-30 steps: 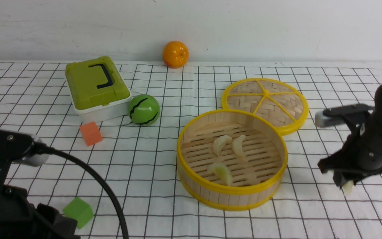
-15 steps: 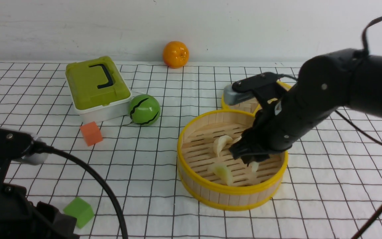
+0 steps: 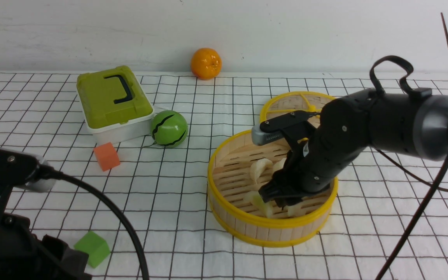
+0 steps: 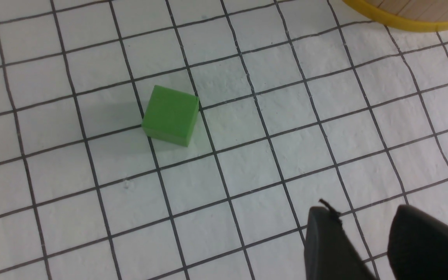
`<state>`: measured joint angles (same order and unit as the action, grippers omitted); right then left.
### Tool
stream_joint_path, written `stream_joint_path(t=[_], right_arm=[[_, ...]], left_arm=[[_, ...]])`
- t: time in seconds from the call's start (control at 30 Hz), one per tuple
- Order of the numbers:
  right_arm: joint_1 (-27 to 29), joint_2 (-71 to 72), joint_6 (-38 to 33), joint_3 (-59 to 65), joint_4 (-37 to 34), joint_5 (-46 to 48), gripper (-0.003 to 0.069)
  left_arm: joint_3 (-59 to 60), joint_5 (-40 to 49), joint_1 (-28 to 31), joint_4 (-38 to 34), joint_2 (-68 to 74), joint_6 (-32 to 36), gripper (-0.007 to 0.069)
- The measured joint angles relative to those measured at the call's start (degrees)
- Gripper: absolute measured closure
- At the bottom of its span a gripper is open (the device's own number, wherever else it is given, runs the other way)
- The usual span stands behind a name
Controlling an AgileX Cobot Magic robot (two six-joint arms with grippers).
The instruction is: Put the dumplings into the steamer on the table with the white tablecloth.
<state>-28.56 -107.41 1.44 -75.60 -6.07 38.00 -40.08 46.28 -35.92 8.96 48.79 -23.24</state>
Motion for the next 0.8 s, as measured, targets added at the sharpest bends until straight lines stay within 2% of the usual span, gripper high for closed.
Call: stream_joint_path(t=[0.07, 0.17, 0.3, 0.43, 0.5, 0.57, 0.67, 0.8], right_arm=[[0.0, 0.0, 0.02, 0.0, 0.03, 0.15, 0.03], [0.0, 0.56, 0.02, -0.92, 0.03, 2.57, 0.026], [0.0, 4.05, 0.02, -2.72, 0.03, 7.4, 0.0274], [0.0, 10.86, 0.02, -2.8, 0.03, 10.79, 0.0343], [0.0, 17.17, -0.52, -2.8, 0.03, 13.1, 0.0419], [0.0, 21.1, -0.61, -2.42, 0.03, 13.69, 0.0464], [0.0, 31.83, -0.72, 2.18, 0.03, 13.08, 0.0563], [0.0, 42.81, -0.83, 9.24, 0.07, 8.13, 0.0629]], left_arm=[[0.0, 0.0, 0.0, 0.04, 0.0, 0.0, 0.0388], [0.0, 0.0, 0.0, 0.04, 0.0, 0.0, 0.0388], [0.0, 0.0, 0.0, 0.04, 0.0, 0.0, 0.0386], [0.0, 0.0, 0.0, 0.04, 0.0, 0.0, 0.0385], [0.0, 0.0, 0.0, 0.04, 0.0, 0.0, 0.0385], [0.0, 0.0, 0.0, 0.04, 0.0, 0.0, 0.0385], [0.0, 0.0, 0.0, 0.06, 0.0, 0.0, 0.0385], [0.0, 0.0, 0.0, 0.06, 0.0, 0.0, 0.0385]])
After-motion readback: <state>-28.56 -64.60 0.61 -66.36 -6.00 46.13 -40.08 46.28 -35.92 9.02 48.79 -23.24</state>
